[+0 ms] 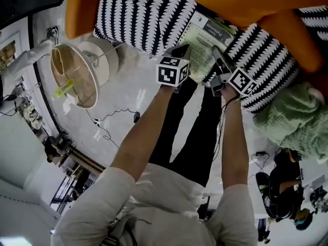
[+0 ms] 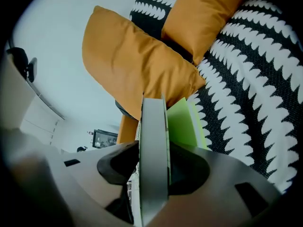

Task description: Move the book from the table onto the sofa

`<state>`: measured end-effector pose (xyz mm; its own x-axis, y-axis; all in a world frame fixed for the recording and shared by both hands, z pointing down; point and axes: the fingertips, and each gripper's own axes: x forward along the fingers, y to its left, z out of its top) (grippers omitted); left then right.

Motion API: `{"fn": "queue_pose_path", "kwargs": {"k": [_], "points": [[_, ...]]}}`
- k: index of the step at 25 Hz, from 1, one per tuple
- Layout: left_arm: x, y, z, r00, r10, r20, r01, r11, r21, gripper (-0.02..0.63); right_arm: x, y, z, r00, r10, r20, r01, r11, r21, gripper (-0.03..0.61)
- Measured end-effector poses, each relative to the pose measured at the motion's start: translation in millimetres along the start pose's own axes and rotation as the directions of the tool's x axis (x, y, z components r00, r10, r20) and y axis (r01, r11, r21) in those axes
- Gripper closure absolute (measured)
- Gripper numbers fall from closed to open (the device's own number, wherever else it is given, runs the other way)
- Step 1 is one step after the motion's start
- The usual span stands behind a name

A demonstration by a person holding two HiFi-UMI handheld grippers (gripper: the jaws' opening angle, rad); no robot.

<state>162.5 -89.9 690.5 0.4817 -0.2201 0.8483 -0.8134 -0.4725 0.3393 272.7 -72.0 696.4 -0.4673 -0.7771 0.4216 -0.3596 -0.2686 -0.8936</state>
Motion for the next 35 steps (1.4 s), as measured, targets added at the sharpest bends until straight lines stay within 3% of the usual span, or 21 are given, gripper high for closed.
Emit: {"fn": "queue_pose_path", "kwargs": {"k": [6, 18, 22, 27, 35], "points": [[14, -9, 0, 1.0, 0.017, -0.007, -0.017, 1.0, -0.015, 0.606, 1, -8, 13, 1.0, -0.014, -0.02, 0.014, 1.0, -0.008, 0.396], [29, -17, -4, 0.989, 0.147, 0.003, -0.146, 0.986, -0.082, 0.605, -8, -41, 25, 0.98, -0.159, -0.122, 0.156, 0.987, -0.033, 0.371], [43, -29, -4, 0.984, 0.179, 0.001, -0.179, 0.983, -0.033, 0.604, -30, -58, 48, 0.978, -0.18, -0.109, 0.179, 0.984, -0.021, 0.374], [37, -21, -3, 0.98, 0.197, 0.018, -0.195, 0.979, -0.065, 0.604, -32, -54, 42, 0.963, -0.196, -0.187, 0.172, 0.976, -0.137, 0.374], [32, -11, -8, 0.976, 0.214, 0.049, -0.21, 0.975, -0.074, 0.604, -28, -47, 23, 0.942, -0.211, -0.263, 0.151, 0.961, -0.232, 0.374]]}}
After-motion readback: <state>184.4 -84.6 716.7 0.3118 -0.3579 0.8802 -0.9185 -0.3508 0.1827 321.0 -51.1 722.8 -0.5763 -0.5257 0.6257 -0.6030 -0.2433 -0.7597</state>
